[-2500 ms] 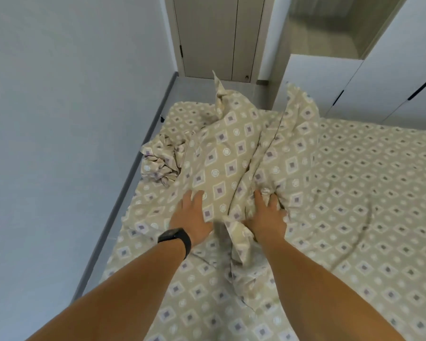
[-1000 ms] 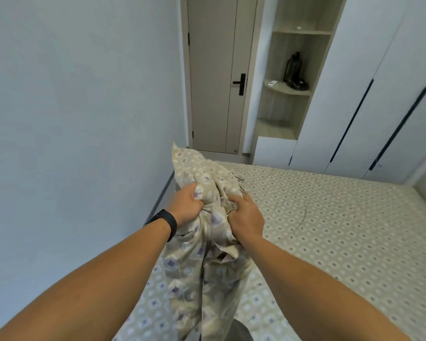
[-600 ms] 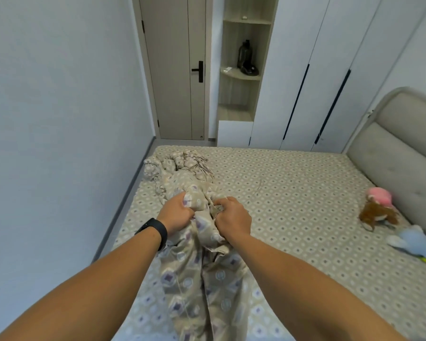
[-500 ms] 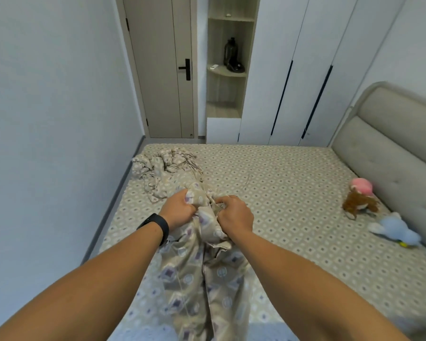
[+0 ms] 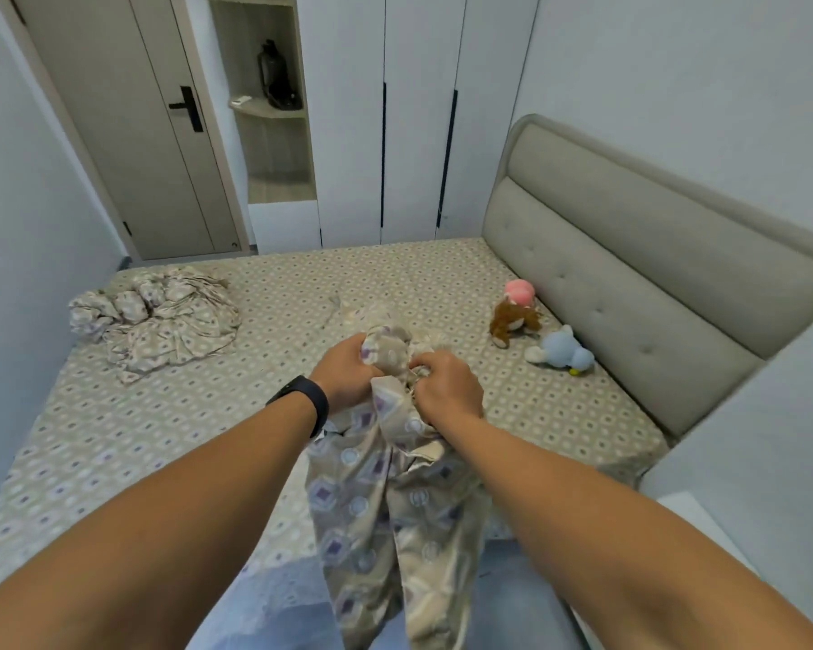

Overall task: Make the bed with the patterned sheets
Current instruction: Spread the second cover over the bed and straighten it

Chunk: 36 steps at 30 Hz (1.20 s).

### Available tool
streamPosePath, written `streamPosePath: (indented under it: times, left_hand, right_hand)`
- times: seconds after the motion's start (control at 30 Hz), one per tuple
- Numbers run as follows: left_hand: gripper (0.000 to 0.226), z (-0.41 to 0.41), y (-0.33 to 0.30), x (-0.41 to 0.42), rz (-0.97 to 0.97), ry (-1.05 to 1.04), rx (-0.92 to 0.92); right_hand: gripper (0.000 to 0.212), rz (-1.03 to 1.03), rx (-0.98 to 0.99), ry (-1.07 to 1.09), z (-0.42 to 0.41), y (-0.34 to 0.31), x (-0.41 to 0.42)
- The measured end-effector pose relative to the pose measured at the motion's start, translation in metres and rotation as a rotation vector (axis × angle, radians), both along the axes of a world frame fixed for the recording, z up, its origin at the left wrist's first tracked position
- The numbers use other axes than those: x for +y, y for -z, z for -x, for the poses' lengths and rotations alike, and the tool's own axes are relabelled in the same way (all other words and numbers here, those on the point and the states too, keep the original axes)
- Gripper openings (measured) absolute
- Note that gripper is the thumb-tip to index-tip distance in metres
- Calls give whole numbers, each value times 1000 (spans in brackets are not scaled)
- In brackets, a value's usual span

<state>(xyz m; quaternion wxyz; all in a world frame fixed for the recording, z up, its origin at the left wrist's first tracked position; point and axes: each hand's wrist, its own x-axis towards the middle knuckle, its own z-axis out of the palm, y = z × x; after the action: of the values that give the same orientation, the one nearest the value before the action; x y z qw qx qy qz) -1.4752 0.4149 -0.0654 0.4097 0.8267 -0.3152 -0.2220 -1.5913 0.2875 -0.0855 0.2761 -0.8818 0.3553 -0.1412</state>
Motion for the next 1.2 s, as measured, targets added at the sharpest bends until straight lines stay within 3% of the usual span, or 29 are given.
streamPosePath:
  times: [0.2,0.3,0.43,0.6,0.7,0.8,0.87,0.97,1.03,1.13,1.2]
  left_hand:
    - [47,45,24,-98,15,70,72]
    - [38,46,38,-153,-14,110,49]
    - [46,37,39,-221,-24,181,13]
    - [37,26,35,-304,-44,170,7]
    - [42,3,36,-354,-61,151,-68]
    - [19,-15,20,-427,-91,156,-209]
    - [15,-18,5,-493,-137,170,-360]
    - [26,-13,-18,-567,-176,238,-498]
    - [40,-10,-27,-613,-204,329,-465]
    - [74,-5,-27,-671,-191,488,-223]
    - [89,2,-21,-689,-172,508,-58]
  right_hand:
    - [31,-1,35,96,56,13,-93]
    - [31,-1,73,158,67,19,-141]
    - [37,-23,62,220,72,19,-203]
    - [43,-34,32,225,53,18,-288]
    - [44,-22,-8,194,29,13,-339]
    - [41,-11,-47,155,8,3,-413]
    - [40,3,-107,168,1,-5,-479]
    - [41,7,-142,203,5,-14,-549]
    - [38,45,-53,181,16,-14,-599]
    - [54,20,213,310,33,-2,-668]
    - [62,-12,253,410,43,11,-694]
